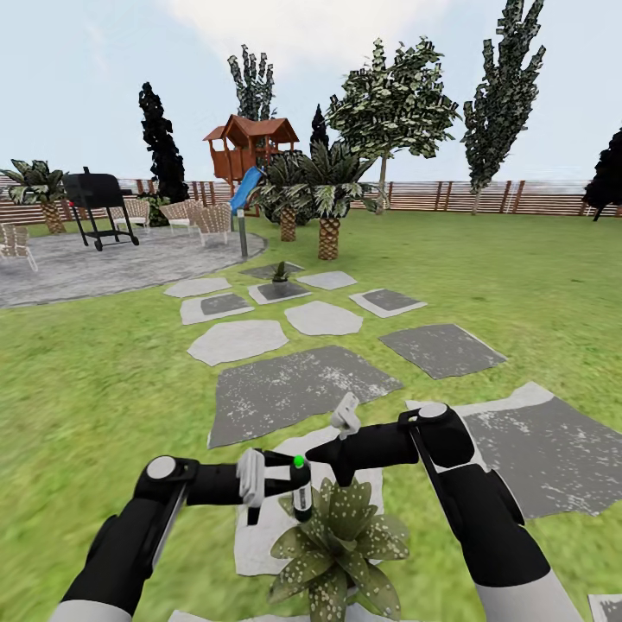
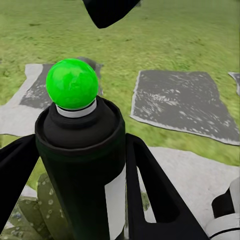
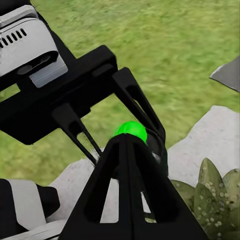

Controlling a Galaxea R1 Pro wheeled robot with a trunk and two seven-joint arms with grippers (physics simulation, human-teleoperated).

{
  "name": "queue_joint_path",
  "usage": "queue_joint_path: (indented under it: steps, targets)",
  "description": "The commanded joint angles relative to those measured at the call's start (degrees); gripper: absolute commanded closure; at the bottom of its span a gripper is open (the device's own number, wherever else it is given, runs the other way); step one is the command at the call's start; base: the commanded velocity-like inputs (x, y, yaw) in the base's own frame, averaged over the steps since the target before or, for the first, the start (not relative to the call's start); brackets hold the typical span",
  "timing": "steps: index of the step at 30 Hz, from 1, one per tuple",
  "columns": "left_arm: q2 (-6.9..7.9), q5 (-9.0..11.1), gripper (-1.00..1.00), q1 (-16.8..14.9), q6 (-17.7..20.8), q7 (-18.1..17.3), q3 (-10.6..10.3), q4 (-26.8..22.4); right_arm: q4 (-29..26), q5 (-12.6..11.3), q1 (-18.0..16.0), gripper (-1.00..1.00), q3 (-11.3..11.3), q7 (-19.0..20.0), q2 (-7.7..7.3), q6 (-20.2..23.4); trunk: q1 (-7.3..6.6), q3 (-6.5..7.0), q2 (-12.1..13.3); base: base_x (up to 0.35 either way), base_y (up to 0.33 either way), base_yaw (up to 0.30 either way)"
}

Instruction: Pick up the pesticide atomizer in the garden and spray insectifuge to fully cover both potted plants in the garden.

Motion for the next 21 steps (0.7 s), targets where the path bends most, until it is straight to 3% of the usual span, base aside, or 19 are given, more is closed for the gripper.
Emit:
queue_joint_path:
  steps: [1, 11, 21]
  targets:
    - [-0.16, -0.1, 1.00, 0.0, 0.6, 0.3, 0.0, -0.1, -0.1, 0.6, 0.0, 1.00, -0.1, 0.6, 0.04, 0.4, -0.01, -0.06, 0.0, 0.000, 0.000, 0.000]
    - [-0.35, 0.2, 1.00, 0.0, 0.4, 0.1, -0.1, -0.4, -0.1, 0.6, 0.0, 1.00, -0.2, 0.6, 0.03, 0.4, -0.01, -0.06, 0.0, 0.000, 0.000, 0.000]
    - [-0.47, 0.8, 1.00, 0.0, 0.7, -1.7, -0.2, -4.0, -0.1, 0.6, -0.1, 1.00, -0.2, 0.6, 0.03, 0.4, -0.01, -0.06, 0.0, 0.000, 0.000, 0.000]
